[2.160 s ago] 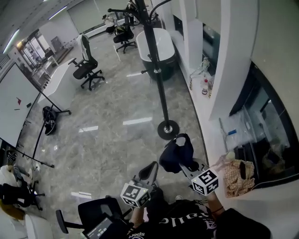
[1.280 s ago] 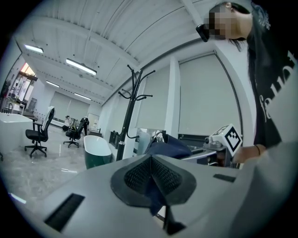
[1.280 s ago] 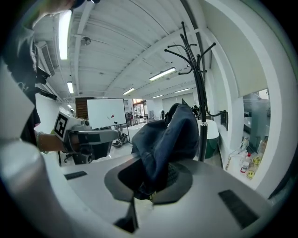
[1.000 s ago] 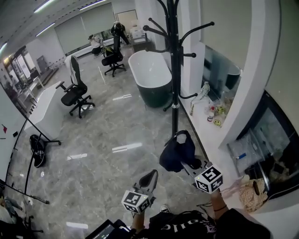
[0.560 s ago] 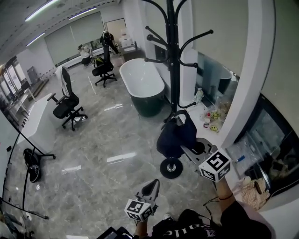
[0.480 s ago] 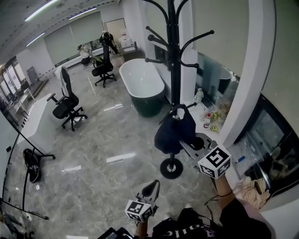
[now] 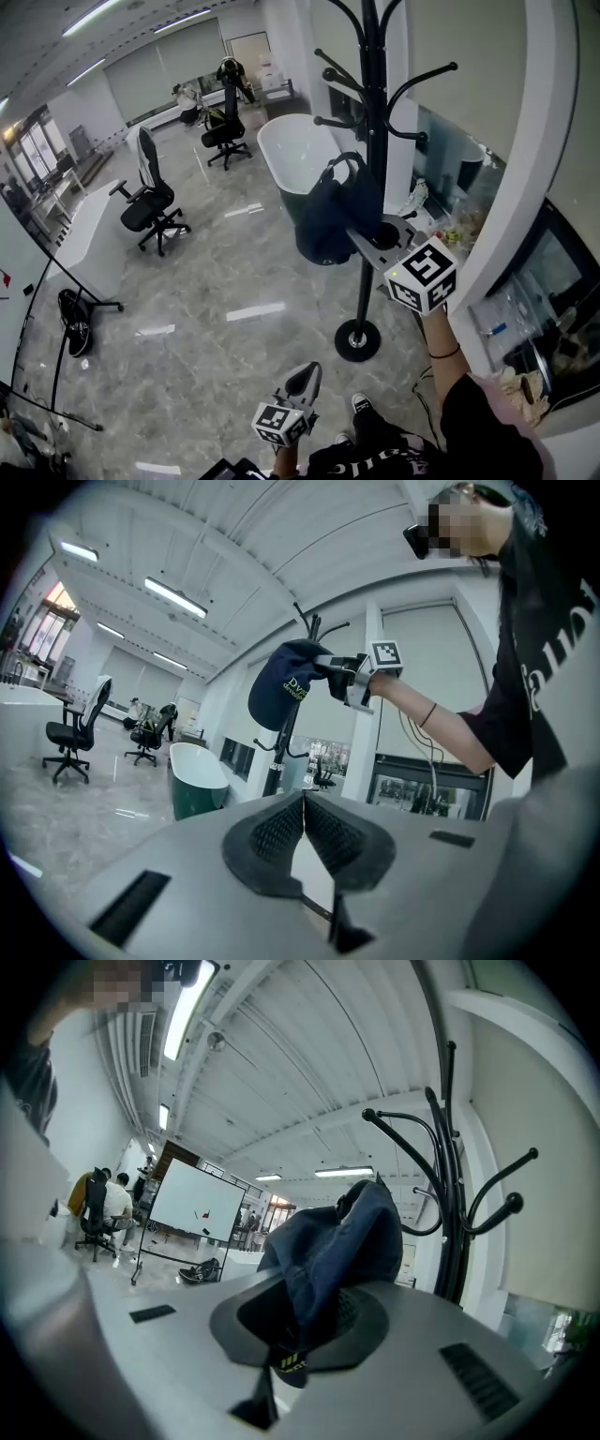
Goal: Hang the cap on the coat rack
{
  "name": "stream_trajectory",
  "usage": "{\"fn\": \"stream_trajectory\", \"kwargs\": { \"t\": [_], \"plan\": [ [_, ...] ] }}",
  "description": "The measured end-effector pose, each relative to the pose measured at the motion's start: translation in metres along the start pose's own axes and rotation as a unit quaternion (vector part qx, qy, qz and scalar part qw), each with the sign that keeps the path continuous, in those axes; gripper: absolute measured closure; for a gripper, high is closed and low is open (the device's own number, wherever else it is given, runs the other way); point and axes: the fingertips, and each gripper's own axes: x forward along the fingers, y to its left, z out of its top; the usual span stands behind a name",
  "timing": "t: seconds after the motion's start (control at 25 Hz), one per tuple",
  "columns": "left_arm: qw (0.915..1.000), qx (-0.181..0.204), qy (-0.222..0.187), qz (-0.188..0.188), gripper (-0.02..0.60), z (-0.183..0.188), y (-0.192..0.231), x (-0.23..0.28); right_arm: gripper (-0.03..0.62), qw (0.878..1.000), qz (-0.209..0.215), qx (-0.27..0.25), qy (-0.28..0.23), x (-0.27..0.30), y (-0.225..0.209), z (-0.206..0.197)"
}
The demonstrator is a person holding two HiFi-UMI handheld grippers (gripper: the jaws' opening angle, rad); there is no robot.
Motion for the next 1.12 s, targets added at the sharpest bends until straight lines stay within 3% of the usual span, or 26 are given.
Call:
{"fn": "stream_trajectory", "kwargs": {
  "t": [0.6,1.0,1.12],
  "plan": [
    [0.9983,0.008,-0.022,0.053,0.577,0.032,0.057,0.07,0.557,1.0,-0.005,-0.017,0.004,0.105,-0.089,0.005],
    [0.9977,0.007,-0.016,0.065,0.577,0.038,0.072,0.112,0.559,0.999,-0.034,0.005,0.039,0.146,-0.124,-0.014],
    [0.9976,0.007,-0.013,0.067,0.577,0.038,0.076,0.117,0.557,0.997,-0.051,0.041,0.037,0.153,-0.128,-0.021]
  ]
}}
